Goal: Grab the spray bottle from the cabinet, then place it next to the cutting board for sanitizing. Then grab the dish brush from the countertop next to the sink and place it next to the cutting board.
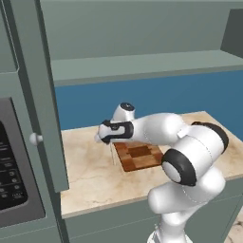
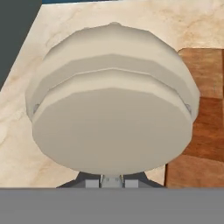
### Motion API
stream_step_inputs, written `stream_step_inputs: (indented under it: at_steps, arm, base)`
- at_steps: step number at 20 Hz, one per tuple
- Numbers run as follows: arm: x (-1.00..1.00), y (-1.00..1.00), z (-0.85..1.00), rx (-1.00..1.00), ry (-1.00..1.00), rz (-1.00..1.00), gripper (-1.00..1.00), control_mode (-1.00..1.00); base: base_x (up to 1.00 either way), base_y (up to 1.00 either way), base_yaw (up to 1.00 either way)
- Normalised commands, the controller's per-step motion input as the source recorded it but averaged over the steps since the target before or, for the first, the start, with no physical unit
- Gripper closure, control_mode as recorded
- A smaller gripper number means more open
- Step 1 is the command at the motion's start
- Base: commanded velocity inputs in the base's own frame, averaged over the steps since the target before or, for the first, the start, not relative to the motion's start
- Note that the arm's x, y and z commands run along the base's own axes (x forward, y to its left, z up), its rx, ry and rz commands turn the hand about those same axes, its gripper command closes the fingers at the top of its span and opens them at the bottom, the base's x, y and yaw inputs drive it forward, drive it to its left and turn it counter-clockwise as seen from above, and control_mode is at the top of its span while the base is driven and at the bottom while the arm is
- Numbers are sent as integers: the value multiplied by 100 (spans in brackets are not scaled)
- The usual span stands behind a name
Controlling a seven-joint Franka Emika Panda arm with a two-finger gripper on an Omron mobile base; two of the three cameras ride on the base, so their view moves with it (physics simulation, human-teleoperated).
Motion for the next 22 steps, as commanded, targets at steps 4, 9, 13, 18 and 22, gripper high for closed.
stream_step_inputs:
  at_steps: [4,9,13,18,22]
  arm:
    - [17,4,-44,0,5,-6,100,-100]
    - [17,0,-50,0,5,-6,100,-100]
    - [13,0,-50,0,2,-6,100,-100]
    - [26,9,-55,0,4,-5,100,-100]
    - [22,12,-56,0,4,-6,-100,-100]
  base:
    - [0,0,0]
    - [0,0,0]
    - [0,0,0]
    - [0,0,0]
    - [0,0,0]
